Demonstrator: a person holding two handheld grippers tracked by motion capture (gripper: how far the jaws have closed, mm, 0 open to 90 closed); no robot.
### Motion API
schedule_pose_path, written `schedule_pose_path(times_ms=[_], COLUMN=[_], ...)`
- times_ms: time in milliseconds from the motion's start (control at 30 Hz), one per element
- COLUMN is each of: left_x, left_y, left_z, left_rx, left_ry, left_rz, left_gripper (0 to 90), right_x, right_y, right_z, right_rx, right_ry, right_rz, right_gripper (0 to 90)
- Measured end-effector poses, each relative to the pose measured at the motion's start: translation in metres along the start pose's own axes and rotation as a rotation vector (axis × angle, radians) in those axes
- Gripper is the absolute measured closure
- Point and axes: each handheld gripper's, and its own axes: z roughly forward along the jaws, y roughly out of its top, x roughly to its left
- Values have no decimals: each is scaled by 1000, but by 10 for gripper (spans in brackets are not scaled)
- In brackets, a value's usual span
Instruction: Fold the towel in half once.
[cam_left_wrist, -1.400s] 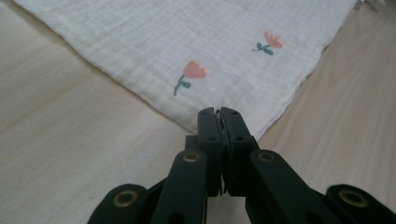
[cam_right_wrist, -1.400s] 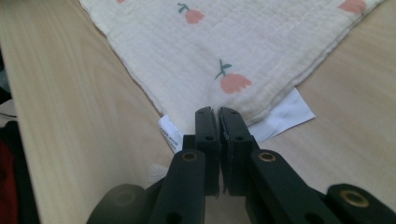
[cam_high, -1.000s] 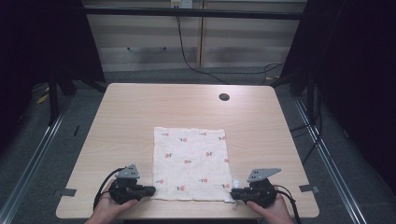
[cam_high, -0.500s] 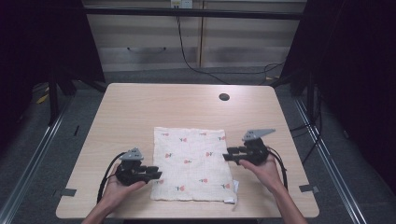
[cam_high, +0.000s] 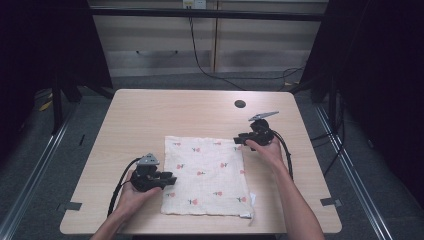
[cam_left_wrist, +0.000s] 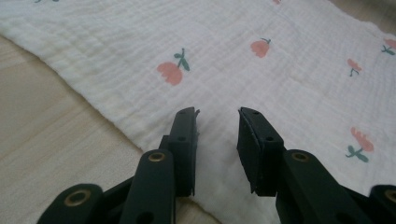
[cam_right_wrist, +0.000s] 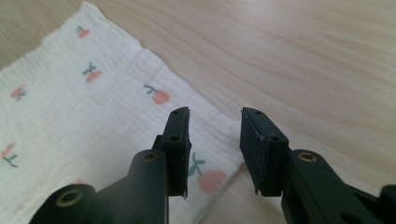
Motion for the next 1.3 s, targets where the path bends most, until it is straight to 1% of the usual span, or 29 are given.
schedule_pose_path(times_ms=[33,67,133,167,233,267,300,367,400,433,467,533,567,633,667,700,767,800,833,867,900,967,1067,1100,1133,1167,1200,1267,1300], left_x=[0,1,2,2,3,2,2,0,0,-1,-1,-2,-3,-7,-6,-5,-4,-4,-7,-11,-15,-17,-11,-5,0,5,12,26,32], left_y=[0,0,0,0,-1,-1,-1,-1,-1,-1,-1,-1,-2,-3,-3,-4,-5,-5,-6,-7,-9,-9,-6,-3,1,3,7,14,19], left_z=[0,0,0,0,-1,-1,0,0,0,0,-1,-1,-2,-2,-2,-3,-5,-5,-7,-7,-8,-9,-13,-16,-18,-20,-21,-23,-24], left_rx=[1,2,0,0,0,-1,-2,-3,-2,-2,1,5,5,14,12,9,12,17,31,36,40,46,27,4,-10,-19,-30,-47,-80], left_ry=[0,-2,-10,-14,-16,-14,-13,3,6,6,6,9,9,27,18,6,-8,-12,-29,-40,-37,-48,-51,-56,-51,-45,-33,-22,-24], left_rz=[-1,0,1,-1,0,-1,-1,13,18,17,15,21,31,66,53,40,33,33,23,37,55,43,22,-2,-13,-21,-31,-75,-90], left_gripper=[672,672,672,673,673,673,673,676,676,676,675,677,678,680,679,679,684,686,685,684,683,654,619,608,591,583,579,575,575], right_x=[-1,-2,-6,-8,-11,-11,-10,-9,-8,-6,-6,-5,-6,-6,-7,-8,-8,-7,-6,-3,-1,3,5,5,6,6,6,4,3], right_y=[0,1,1,1,1,1,1,1,1,1,0,-1,-1,-3,-3,-3,-2,-2,-2,-3,-4,-8,-14,-15,-17,-18,-18,-20,-20], right_z=[3,5,7,9,13,15,16,17,18,18,18,18,17,17,16,14,11,10,10,10,10,9,8,6,4,3,1,-2,-3], right_rx=[27,31,22,30,39,42,51,45,46,59,56,55,48,40,29,11,-14,-27,-25,-25,-29,-36,-38,-46,-45,-45,-40,-43,-47], right_ry=[-34,-46,-39,-56,-42,-48,-72,-58,-59,-58,-56,-44,-52,-51,-53,-40,-35,-20,-22,-12,-11,4,6,7,10,6,4,3,8], right_rz=[-16,-19,-11,-14,-8,-10,-16,-19,-37,-38,-49,-42,-41,-28,-24,-12,2,0,-2,-9,-14,-14,-15,-14,-8,-22,-17,-15,-14], right_gripper=[633,638,639,640,644,663,680,711,760,795,827,864,870,875,877,878,880,880,881,881,881,881,881,881,881,881,881,881,881])
